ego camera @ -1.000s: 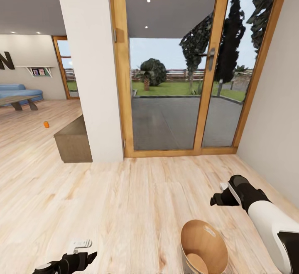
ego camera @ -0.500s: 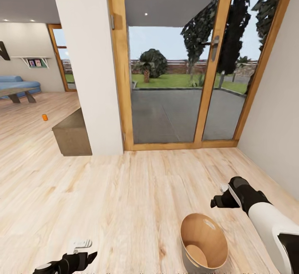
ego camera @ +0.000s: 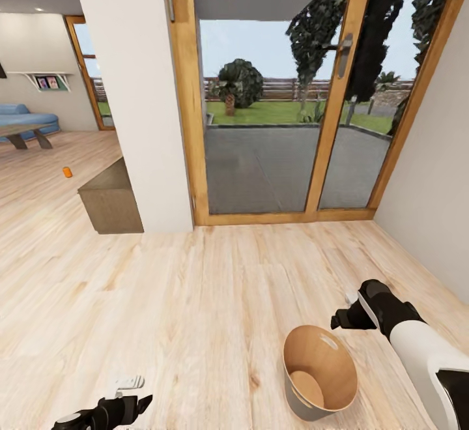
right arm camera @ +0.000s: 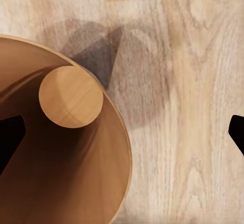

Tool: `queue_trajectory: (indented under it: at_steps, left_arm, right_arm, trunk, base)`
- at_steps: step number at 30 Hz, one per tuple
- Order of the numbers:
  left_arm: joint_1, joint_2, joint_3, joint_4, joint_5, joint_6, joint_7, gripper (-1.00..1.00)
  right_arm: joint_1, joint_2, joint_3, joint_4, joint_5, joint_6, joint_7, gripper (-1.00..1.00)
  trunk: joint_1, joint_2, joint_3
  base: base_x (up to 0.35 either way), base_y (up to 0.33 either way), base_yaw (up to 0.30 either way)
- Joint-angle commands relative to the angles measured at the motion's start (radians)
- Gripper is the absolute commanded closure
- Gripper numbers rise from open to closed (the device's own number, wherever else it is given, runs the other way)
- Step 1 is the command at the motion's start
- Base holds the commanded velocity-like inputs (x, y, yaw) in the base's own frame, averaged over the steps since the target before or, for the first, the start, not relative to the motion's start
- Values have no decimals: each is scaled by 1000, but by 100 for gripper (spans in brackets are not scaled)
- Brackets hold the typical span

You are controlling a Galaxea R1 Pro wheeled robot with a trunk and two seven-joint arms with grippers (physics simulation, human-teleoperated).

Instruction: Put the three can of soda from the living room inside the tash can in the kitchen.

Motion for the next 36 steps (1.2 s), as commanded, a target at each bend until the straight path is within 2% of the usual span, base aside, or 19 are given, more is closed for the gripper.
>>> queue_trajectory:
  at_steps: [1,36]
  left_arm:
    - [0,0,0,0,0,0,0,-100]
    - [0,0,0,0,0,-1,0,-100]
  right_arm:
    - [1,0,0,0,0,0,0,-100]
    - [23,3,2,0,1,-2,0,-100]
  trunk:
    - [0,0,-4]
    - [16,-8,-139]
  base:
    - [0,0,0]
    - [0,0,0]
